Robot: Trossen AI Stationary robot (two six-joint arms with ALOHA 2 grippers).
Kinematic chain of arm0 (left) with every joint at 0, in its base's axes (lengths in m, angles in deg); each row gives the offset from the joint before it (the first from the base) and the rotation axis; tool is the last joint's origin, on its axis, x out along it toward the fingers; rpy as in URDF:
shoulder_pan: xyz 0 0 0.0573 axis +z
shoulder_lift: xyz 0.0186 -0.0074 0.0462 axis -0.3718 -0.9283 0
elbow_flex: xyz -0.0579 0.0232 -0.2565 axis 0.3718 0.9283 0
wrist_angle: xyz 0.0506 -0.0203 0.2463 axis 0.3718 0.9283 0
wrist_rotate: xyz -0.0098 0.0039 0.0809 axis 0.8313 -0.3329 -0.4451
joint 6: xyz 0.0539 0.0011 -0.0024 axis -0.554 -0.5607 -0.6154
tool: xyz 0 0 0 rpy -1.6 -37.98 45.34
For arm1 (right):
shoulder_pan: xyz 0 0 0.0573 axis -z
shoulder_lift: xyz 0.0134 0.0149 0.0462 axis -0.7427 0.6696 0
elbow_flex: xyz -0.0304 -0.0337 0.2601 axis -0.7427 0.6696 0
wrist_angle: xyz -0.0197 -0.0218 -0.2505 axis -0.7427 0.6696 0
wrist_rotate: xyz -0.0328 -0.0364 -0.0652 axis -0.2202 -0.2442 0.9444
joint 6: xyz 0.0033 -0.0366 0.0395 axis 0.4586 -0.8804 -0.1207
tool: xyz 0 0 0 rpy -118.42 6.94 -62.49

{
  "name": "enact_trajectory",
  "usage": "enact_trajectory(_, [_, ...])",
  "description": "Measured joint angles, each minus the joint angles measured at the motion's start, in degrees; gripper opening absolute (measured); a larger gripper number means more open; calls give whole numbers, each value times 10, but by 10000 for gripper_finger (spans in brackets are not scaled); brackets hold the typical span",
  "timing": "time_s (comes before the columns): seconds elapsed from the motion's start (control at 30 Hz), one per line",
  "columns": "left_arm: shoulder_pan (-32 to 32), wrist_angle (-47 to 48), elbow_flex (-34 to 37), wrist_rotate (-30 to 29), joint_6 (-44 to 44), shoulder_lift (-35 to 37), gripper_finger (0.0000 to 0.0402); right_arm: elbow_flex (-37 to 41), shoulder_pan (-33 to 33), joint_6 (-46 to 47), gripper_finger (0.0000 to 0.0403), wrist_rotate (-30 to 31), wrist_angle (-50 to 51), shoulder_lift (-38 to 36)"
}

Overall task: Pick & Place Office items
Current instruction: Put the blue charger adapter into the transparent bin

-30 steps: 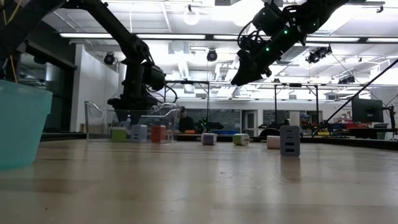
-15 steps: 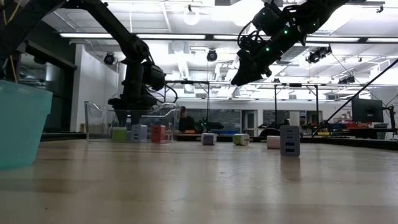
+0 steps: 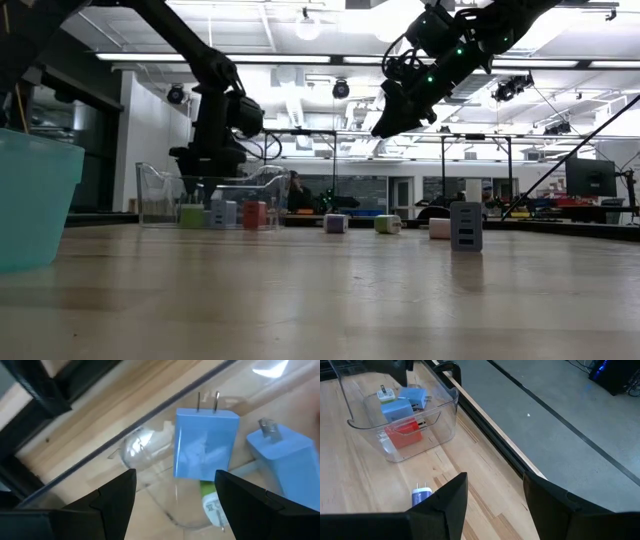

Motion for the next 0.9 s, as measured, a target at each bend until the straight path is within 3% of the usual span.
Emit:
enact_trajectory(0.43, [-55, -2, 0, 0, 3, 95, 262, 0, 0, 0, 180, 0, 0, 0])
enact_trajectory(0.9, [-215, -103, 0, -15, 52, 140, 262, 0, 0, 0, 180, 0, 0, 0])
